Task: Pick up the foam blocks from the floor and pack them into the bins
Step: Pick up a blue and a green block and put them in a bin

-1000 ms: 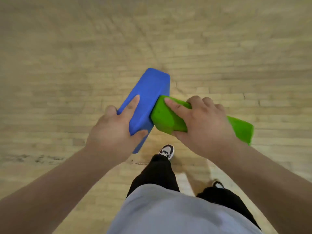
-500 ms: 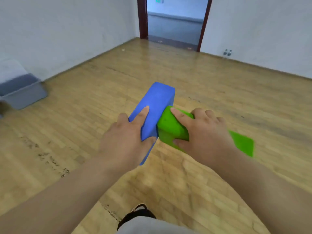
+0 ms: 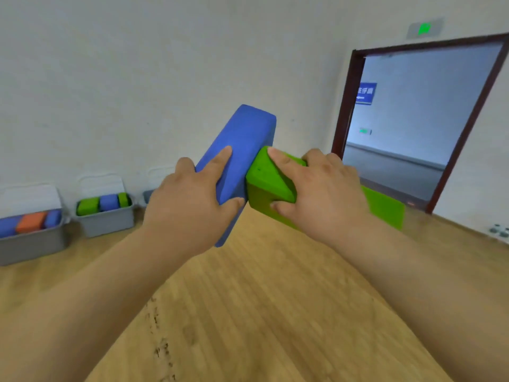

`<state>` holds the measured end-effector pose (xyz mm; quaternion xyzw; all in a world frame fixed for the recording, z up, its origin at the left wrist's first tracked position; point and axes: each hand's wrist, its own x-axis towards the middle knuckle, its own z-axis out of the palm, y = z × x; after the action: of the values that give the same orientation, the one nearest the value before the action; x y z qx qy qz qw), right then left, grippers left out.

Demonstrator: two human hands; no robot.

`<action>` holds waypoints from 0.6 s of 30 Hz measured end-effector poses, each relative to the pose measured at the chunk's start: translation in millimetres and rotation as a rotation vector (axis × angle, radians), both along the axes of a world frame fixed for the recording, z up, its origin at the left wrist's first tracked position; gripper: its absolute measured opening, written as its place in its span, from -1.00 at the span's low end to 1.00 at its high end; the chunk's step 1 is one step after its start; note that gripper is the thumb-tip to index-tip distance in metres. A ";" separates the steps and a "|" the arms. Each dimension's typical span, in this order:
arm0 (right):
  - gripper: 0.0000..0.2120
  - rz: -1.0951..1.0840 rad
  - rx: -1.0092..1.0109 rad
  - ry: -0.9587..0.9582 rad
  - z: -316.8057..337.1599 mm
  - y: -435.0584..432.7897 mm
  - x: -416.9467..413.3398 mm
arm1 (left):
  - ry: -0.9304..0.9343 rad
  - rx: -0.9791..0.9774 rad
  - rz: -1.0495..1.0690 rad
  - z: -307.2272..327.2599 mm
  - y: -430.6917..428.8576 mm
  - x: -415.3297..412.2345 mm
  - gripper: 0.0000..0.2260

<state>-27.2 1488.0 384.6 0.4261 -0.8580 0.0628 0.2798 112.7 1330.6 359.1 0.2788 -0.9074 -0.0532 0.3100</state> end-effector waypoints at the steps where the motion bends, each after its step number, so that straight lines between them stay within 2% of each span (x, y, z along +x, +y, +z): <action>1: -0.14 0.032 -0.005 0.018 7.0 -27.4 -1.9 | 0.006 -0.007 0.030 7.2 -23.9 3.0 -0.25; 5: -0.14 0.127 -0.029 0.070 28.5 -136.5 -11.1 | 0.039 -0.030 0.128 28.6 -118.4 9.1 -0.25; 9: -0.14 0.184 -0.044 0.029 37.6 -233.2 -25.4 | 0.008 -0.057 0.195 47.0 -202.8 6.7 -0.25; 18: -0.14 0.349 -0.014 -0.035 24.5 -391.5 -87.1 | -0.059 -0.049 0.339 44.9 -334.5 -29.1 -0.27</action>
<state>-114.4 1096.5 409.1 0.5655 -0.7753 0.1240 0.2525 83.6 996.1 404.1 0.4215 -0.8571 0.0302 0.2946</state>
